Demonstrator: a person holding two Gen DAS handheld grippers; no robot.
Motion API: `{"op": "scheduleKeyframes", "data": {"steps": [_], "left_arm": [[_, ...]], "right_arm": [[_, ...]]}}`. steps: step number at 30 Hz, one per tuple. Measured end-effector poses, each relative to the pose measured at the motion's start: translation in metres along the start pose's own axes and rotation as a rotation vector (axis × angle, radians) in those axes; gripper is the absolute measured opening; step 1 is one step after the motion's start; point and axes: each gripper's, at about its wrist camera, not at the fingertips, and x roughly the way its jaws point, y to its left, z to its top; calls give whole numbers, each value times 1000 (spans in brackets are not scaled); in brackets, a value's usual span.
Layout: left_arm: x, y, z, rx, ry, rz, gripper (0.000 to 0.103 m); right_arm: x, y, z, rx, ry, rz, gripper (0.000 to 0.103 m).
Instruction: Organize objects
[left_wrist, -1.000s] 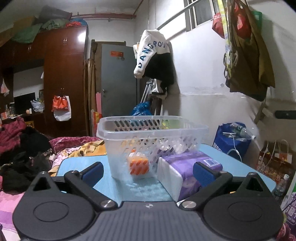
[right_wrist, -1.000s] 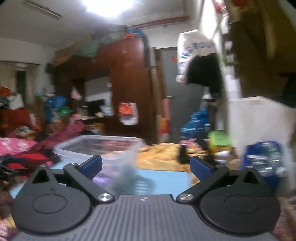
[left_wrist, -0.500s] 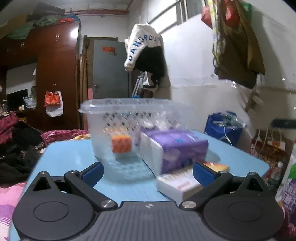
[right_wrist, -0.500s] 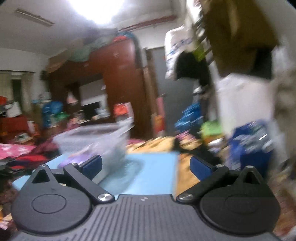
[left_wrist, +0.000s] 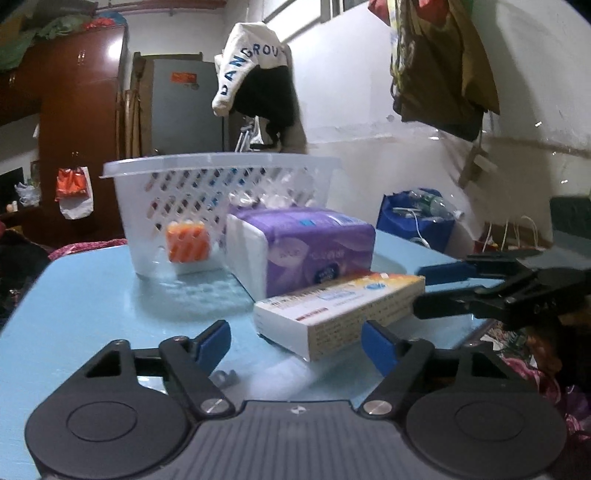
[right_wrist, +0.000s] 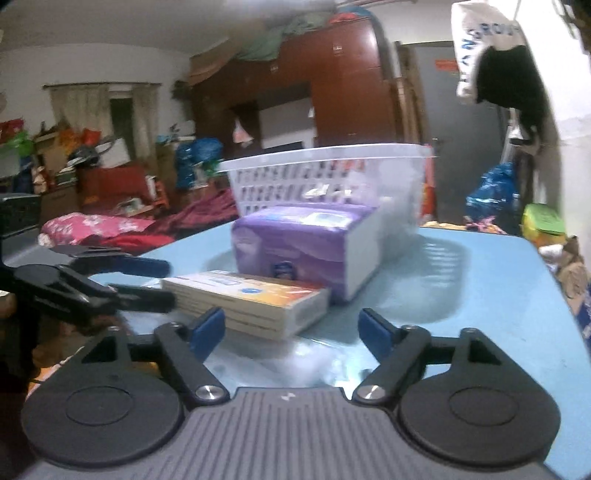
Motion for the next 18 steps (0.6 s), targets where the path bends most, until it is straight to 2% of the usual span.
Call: {"op": "scheduleKeyframes", "data": {"steps": [4, 7, 8, 9, 18], "left_arm": [[5, -1, -1, -4, -21, -21, 79], [6, 0, 0, -10, -33, -35, 75], [7, 0, 0, -9, -30, -43, 67], [9, -1, 0, -9, -23, -52, 65], [10, -3, -3, 9, -38, -39, 62]], "right_arm": [[-2, 3, -8, 14, 19, 68, 57], [-5, 6, -12, 18, 16, 76, 55], [-5, 6, -13, 18, 16, 81, 53], [-5, 7, -13, 16, 20, 79, 51], [-8, 11, -15, 0, 21, 57, 49]]}}
